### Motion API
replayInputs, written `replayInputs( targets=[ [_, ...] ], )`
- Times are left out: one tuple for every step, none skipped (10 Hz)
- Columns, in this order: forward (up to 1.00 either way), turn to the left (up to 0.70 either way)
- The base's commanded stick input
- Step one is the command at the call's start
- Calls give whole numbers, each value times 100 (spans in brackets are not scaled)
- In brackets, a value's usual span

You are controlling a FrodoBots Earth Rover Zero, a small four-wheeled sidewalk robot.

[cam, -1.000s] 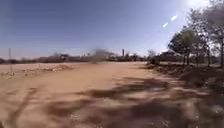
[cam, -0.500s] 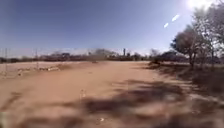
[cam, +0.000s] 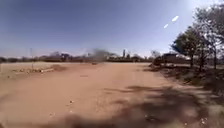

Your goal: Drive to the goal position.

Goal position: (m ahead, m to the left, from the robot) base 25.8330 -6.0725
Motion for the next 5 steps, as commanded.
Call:
replayInputs(
  targets=[
    [100, 0],
    [100, 0],
    [100, 0],
    [100, 0],
    [100, 0]
  ],
)
